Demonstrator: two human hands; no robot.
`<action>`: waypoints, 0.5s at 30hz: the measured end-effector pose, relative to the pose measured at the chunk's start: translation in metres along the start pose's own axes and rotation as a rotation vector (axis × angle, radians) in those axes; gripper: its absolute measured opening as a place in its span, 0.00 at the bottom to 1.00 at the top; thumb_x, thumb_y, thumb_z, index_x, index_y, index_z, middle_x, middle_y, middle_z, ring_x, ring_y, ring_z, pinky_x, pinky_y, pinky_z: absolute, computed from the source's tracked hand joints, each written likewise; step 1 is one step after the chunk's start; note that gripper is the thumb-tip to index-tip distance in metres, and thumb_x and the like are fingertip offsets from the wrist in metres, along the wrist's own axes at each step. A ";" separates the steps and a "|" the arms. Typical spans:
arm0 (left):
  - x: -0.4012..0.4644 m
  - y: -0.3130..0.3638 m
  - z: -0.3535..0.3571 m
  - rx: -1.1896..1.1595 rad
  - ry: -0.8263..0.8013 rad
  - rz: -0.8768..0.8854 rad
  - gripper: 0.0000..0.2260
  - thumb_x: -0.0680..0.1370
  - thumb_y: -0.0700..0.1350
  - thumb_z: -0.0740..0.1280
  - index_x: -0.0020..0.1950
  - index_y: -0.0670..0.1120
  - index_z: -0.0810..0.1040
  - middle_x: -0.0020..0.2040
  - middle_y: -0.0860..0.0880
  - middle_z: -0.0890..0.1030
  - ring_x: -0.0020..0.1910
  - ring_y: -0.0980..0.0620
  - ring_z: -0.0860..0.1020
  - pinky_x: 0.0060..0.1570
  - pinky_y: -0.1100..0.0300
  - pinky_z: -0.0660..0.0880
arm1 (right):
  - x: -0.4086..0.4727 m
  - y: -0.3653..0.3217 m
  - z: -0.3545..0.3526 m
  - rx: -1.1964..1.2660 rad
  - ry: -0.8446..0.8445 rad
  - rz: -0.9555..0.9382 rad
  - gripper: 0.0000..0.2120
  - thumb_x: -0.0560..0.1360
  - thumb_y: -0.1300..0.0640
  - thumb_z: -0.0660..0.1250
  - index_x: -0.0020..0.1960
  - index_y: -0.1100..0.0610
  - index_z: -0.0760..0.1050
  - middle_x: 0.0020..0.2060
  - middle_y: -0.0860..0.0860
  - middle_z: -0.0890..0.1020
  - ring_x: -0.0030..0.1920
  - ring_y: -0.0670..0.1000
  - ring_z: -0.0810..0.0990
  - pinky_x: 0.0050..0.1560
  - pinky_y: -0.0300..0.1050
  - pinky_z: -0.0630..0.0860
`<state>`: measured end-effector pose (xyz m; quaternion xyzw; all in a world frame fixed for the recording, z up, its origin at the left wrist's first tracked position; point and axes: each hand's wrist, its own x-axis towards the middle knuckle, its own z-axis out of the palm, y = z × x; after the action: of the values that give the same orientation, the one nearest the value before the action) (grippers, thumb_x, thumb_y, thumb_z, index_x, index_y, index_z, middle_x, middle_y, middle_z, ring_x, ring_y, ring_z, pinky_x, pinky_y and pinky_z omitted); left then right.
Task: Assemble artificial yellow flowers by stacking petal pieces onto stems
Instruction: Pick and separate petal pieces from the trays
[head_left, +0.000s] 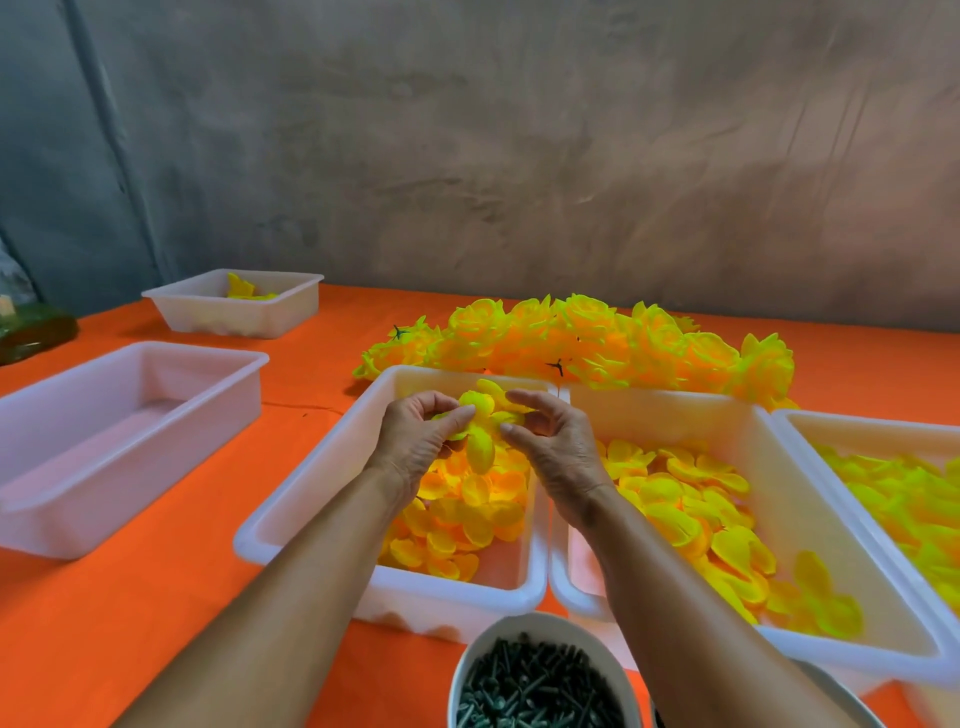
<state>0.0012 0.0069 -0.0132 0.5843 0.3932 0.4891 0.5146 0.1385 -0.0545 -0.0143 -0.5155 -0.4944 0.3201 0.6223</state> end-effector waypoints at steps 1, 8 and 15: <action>-0.001 0.000 0.000 0.010 -0.001 0.006 0.04 0.73 0.40 0.72 0.41 0.45 0.77 0.35 0.49 0.78 0.28 0.56 0.76 0.30 0.65 0.72 | 0.000 0.000 0.000 -0.014 0.009 -0.004 0.16 0.72 0.68 0.69 0.59 0.59 0.77 0.52 0.59 0.80 0.50 0.54 0.78 0.51 0.48 0.77; -0.002 -0.001 -0.001 0.013 -0.001 0.042 0.06 0.71 0.34 0.72 0.43 0.44 0.79 0.37 0.49 0.80 0.33 0.57 0.77 0.29 0.67 0.75 | 0.002 0.002 0.004 -0.200 0.122 -0.046 0.09 0.69 0.66 0.74 0.49 0.61 0.82 0.53 0.59 0.78 0.55 0.58 0.78 0.58 0.57 0.75; -0.008 0.002 0.001 -0.032 -0.144 0.120 0.09 0.69 0.32 0.73 0.42 0.45 0.82 0.34 0.53 0.83 0.34 0.60 0.80 0.33 0.67 0.76 | 0.000 -0.002 0.003 -0.321 0.046 -0.019 0.12 0.75 0.53 0.68 0.47 0.62 0.84 0.46 0.58 0.84 0.50 0.55 0.81 0.53 0.54 0.76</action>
<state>0.0003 -0.0019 -0.0122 0.6324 0.3115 0.4818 0.5204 0.1353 -0.0540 -0.0128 -0.6109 -0.5298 0.2192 0.5459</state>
